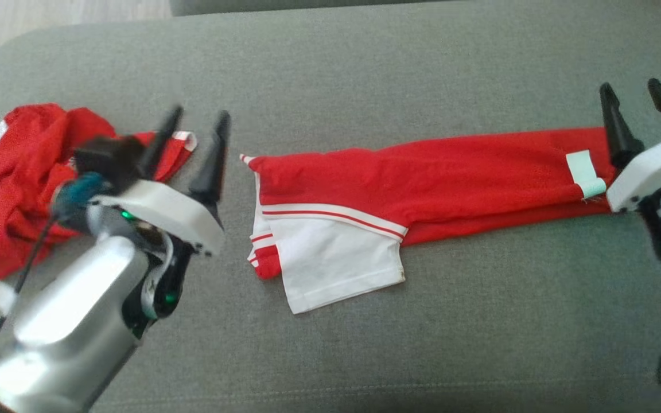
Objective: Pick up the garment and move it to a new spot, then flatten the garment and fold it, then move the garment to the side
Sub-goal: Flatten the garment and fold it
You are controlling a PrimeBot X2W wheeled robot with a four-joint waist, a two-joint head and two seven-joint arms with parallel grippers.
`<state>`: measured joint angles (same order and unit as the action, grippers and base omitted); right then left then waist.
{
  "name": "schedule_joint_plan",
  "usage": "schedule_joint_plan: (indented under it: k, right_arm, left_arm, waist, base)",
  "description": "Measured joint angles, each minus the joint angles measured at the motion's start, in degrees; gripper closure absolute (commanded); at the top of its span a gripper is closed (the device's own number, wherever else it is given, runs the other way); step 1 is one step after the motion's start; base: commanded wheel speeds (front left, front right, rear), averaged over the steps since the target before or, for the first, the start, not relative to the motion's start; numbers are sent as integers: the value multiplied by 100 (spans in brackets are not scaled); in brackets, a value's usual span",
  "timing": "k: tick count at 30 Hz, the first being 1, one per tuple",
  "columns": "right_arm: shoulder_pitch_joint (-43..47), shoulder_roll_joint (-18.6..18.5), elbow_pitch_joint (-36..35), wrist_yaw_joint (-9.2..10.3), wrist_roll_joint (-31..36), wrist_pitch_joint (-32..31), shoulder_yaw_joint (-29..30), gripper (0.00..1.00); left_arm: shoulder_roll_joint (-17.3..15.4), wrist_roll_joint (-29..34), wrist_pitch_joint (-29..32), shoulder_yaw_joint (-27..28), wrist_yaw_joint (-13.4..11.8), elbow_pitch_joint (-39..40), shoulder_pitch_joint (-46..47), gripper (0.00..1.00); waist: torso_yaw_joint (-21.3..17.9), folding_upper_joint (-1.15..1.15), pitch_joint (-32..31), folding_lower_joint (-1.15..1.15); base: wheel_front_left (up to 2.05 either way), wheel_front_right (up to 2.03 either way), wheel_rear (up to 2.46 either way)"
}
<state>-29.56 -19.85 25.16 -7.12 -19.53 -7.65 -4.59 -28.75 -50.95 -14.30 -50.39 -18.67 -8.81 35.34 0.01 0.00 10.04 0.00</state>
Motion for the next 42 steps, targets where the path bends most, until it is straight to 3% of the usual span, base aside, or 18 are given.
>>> schedule_joint_plan:
  k: [2,4,7,15,20,28,34,42]
  right_arm:
    - [126,145,-131,0,143,334,59,0]
    - [183,211,-190,0,205,495,71,0]
    - [349,370,-290,0,400,890,99,0]
    - [848,756,-165,0,711,1310,229,0]
    - [897,822,37,0,835,1236,459,0]
    - [374,822,884,0,1327,869,1630,0]
    - [-155,730,1625,0,1873,552,2342,0]
    - [-336,715,2170,0,2120,503,2557,0]
  left_arm:
    - [232,326,-2,680,-48,194,-345,0]
    - [354,509,-19,965,-45,267,-548,0]
    - [721,1050,-37,1642,92,397,-1191,0]
    - [1674,1996,-40,2719,797,229,-2360,0]
    - [1958,2424,-40,3109,1229,98,-2453,0]
    - [2246,2836,-40,3416,1713,-130,-2377,0]
    - [2402,3064,-40,3487,1948,-254,-2159,0]
    - [2514,3249,-40,3687,2126,-381,-2068,0]
  waist:
    - [27,0,-42,0]
    - [39,0,-64,0]
    - [76,0,-122,0]
    - [168,0,-271,0]
    - [249,0,-197,0]
    - [352,0,146,0]
    - [457,0,388,0]
    - [546,0,538,0]
  base:
    - [0,0,0]
    - [0,0,0]
    - [0,0,0]
    - [0,0,0]
    - [0,0,0]
    - [0,0,0]
    - [0,0,0]
    - [0,0,0]
